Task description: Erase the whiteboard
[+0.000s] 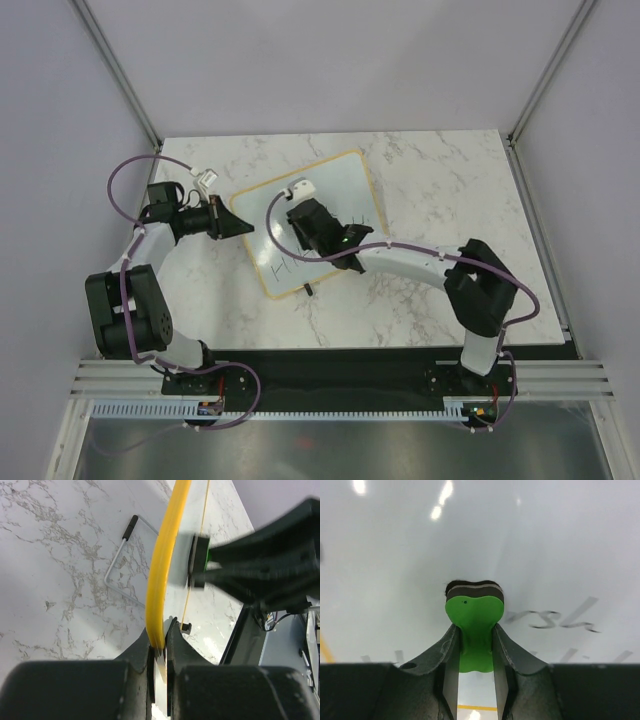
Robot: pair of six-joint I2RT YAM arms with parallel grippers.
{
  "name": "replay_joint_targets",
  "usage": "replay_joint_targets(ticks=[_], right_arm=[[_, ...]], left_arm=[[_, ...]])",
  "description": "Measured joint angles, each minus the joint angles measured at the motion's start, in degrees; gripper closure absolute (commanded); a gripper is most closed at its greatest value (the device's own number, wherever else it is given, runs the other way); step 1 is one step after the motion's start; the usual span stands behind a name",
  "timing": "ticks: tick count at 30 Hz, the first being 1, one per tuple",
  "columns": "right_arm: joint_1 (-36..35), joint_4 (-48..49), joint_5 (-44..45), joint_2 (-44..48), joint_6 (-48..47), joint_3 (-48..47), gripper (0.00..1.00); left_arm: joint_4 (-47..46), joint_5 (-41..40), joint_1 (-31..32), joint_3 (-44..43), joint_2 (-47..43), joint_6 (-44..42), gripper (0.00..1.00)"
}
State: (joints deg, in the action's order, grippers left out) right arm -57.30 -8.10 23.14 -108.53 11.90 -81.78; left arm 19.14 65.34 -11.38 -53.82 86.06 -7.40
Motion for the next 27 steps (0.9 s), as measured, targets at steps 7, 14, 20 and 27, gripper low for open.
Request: replay_joint_targets(ticks=[7, 14, 20, 27], right_arm=[[15.78, 8.79, 4.44, 10.27, -0.17, 16.24, 1.00], [13.38, 12.31, 8.98, 8.41, -1.84, 15.98, 1.00], [-2.99, 19.89, 7.78, 3.34, -2.16, 12.61, 1.00], [-12.15, 24.33, 3.21, -1.73, -2.10, 14.67, 1.00]], left_arm=[[1.40, 0.72, 0.22, -0.02, -0.70, 0.00, 0.98], [2.71, 0.52, -0.09, -0.02, -1.27, 0.02, 0.98], [2.80, 0.15, -0.24, -0.02, -1.27, -0.87, 0.98], [2.19, 0.59, 0.26, -0.17, -1.73, -2.75, 0.98]])
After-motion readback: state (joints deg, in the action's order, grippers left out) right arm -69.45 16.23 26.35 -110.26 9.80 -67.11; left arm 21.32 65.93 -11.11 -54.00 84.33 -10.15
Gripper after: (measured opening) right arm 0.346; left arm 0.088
